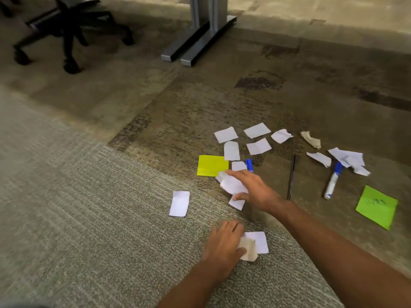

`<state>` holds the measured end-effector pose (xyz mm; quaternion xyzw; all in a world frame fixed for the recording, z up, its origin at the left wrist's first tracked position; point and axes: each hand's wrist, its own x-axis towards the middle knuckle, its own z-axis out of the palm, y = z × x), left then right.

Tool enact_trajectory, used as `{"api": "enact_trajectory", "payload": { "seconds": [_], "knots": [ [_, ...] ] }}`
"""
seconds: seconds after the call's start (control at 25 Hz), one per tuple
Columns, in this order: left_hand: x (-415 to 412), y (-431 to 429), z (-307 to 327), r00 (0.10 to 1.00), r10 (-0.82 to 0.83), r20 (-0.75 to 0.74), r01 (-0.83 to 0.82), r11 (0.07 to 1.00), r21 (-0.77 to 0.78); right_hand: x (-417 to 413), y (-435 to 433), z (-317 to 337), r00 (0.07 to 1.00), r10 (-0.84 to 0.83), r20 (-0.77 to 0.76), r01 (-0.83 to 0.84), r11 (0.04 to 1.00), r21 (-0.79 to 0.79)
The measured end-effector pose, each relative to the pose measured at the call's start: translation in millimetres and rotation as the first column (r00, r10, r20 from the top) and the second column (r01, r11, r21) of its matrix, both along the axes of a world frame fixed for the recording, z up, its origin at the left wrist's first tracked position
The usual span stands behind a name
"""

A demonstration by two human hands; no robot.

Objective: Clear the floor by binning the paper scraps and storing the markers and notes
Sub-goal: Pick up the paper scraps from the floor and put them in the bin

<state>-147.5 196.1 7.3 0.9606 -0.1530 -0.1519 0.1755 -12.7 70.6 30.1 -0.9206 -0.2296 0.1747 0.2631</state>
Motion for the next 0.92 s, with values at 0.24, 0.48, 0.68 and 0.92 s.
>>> {"api": "enact_trajectory", "payload": {
  "seconds": [0.24,0.48,0.68,0.92],
  "knots": [
    [3,-3,4,0.980,0.133,-0.149,-0.146,0.986,-0.079,2,15,-13,0.978,0.207,0.020,-0.186,0.915,-0.357],
    [25,15,17,0.862,0.207,-0.462,-0.361,0.891,-0.274,10,22,-11,0.966,0.258,-0.016,-0.238,0.864,-0.444],
    [53,84,36,0.735,0.318,-0.600,-0.650,0.583,-0.487,10,15,-19,0.970,0.238,0.042,-0.209,0.914,-0.347],
    [79,125,28,0.786,0.573,-0.233,-0.611,0.776,-0.156,15,16,-25,0.975,0.211,0.066,-0.184,0.940,-0.286]
  ]
}}
